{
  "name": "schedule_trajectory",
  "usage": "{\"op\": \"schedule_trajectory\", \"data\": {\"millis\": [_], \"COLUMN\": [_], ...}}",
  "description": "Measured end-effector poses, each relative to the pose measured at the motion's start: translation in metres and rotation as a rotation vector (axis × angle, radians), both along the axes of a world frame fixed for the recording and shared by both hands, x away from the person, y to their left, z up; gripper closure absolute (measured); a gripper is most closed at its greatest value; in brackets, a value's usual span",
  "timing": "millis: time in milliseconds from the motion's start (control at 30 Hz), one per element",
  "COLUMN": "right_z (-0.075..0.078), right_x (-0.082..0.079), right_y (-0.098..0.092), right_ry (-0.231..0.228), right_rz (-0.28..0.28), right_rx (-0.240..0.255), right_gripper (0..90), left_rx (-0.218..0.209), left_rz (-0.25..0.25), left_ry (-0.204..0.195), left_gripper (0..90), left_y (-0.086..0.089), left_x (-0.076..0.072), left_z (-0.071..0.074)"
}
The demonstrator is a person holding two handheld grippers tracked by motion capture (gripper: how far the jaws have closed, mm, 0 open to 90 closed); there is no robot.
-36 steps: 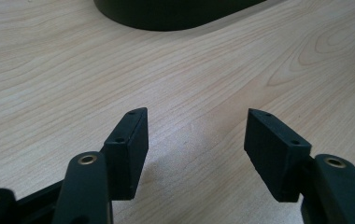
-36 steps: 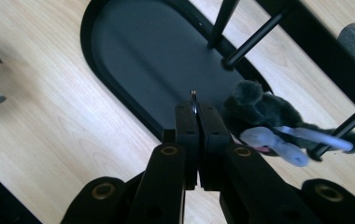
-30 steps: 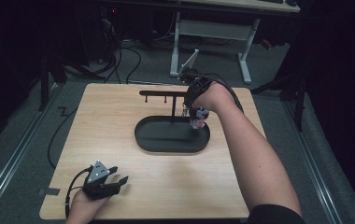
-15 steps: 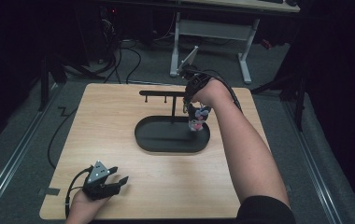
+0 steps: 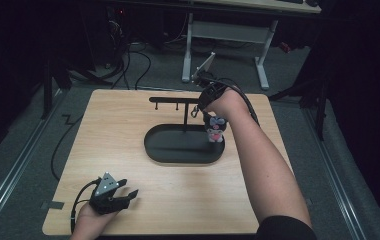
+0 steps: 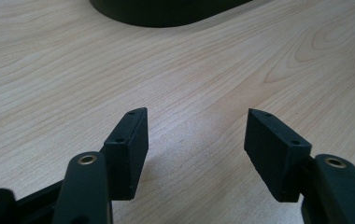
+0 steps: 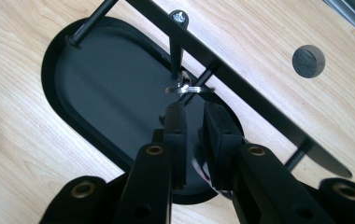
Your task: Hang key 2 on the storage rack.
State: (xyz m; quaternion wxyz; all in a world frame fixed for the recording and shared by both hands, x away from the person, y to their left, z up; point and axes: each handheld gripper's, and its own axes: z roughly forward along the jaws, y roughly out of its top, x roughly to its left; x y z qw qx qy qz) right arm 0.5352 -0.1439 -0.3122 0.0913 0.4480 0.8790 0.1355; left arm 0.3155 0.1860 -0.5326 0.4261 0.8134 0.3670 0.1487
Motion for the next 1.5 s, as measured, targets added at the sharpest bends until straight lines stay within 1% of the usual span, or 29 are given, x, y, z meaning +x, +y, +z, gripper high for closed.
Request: {"op": "schedule_trajectory", "data": {"millis": [67,200,333,400,433,567,633,700,767,800,867,900,933,967,1067,1167,1200,1233,1267,1333,1367,1433,1467,1500], "right_z": [0.003,0.004,0.001,-0.002,-0.004,-0.017,-0.025,-0.033,-0.041,-0.046,-0.053,-0.059,-0.059,-0.061,-0.07,-0.08,-0.085,-0.085,-0.088,-0.094,-0.097,-0.101,-0.104,-0.106], "right_x": [-0.005,-0.017,-0.029,-0.034,-0.037,-0.048,-0.054,-0.061,-0.067,-0.07,-0.075,-0.08,-0.08,-0.082,-0.088,-0.093,-0.098,-0.098,-0.101,-0.108,-0.114,-0.121,-0.126,-0.131], "right_y": [-0.003,-0.006,-0.009,-0.01,-0.01,-0.012,-0.013,-0.015,-0.018,-0.019,-0.021,-0.022,-0.022,-0.024,-0.027,-0.033,-0.038,-0.038,-0.039,-0.043,-0.045,-0.048,-0.05,-0.052], "right_ry": [0.006,0.01,0.018,0.018,0.02,0.02,0.026,0.021,0.025,0.019,0.016,0.012,0.012,0.006,0.012,0.001,-0.015,-0.015,-0.03,-0.038,-0.056,-0.075,-0.098,-0.11], "right_rz": [-0.013,0.006,0.005,0.018,0.01,0.009,0.026,0.027,0.014,0.027,0.031,0.024,0.024,0.029,0.019,0.008,0.001,0.001,-0.006,-0.006,-0.006,-0.006,0.0,-0.006], "right_rx": [0.018,0.034,0.066,0.073,0.079,0.12,0.13,0.142,0.155,0.155,0.169,0.176,0.176,0.18,0.196,0.204,0.214,0.214,0.216,0.24,0.237,0.247,0.253,0.261], "right_gripper": [80.6,79.3,76.9,73.6,71.5,66.3,66.3,65.8,64.5,64.2,63.5,62.5,62.5,62.4,61.8,60.6,60.4,60.4,60.3,59.1,57.8,55.5,55.0,54.2], "left_rx": [0.002,0.007,0.011,0.016,0.017,0.015,0.017,0.012,0.012,0.013,0.012,0.013,0.013,0.014,0.014,0.017,0.017,0.018,0.016,0.012,0.011,0.006,0.005,0.005], "left_rz": [-0.002,-0.006,-0.01,-0.016,-0.017,-0.016,-0.017,-0.015,-0.017,-0.017,-0.018,-0.019,-0.019,-0.02,-0.023,-0.032,-0.032,-0.034,-0.035,-0.036,-0.037,-0.039,-0.04,-0.04], "left_ry": [0.001,0.001,0.001,0.002,0.0,-0.003,-0.005,-0.006,-0.007,-0.009,-0.009,-0.008,-0.008,-0.007,-0.011,-0.007,-0.007,-0.008,-0.006,-0.009,-0.009,-0.007,-0.006,-0.008], "left_gripper": [40.5,40.5,40.4,40.4,40.4,40.3,40.3,40.3,40.3,40.3,40.3,40.3,40.3,40.2,40.2,40.0,40.0,40.0,39.9,39.9,40.0,40.0,39.9,39.9], "left_y": [0.0,-0.002,-0.003,-0.004,-0.004,-0.004,-0.004,-0.005,-0.005,-0.005,-0.006,-0.006,-0.006,-0.007,-0.007,-0.008,-0.008,-0.008,-0.008,-0.009,-0.009,-0.009,-0.009,-0.009], "left_x": [0.0,0.0,0.0,0.0,0.0,0.0,-0.001,-0.001,-0.001,-0.001,-0.001,-0.001,-0.001,-0.002,-0.002,-0.002,-0.003,-0.003,-0.003,-0.003,-0.003,-0.003,-0.003,-0.003], "left_z": [0.0,0.0,0.0,0.001,0.001,0.001,0.001,0.001,0.001,0.001,0.001,0.001,0.001,0.001,0.001,0.002,0.002,0.002,0.002,0.002,0.002,0.002,0.002,0.002]}}
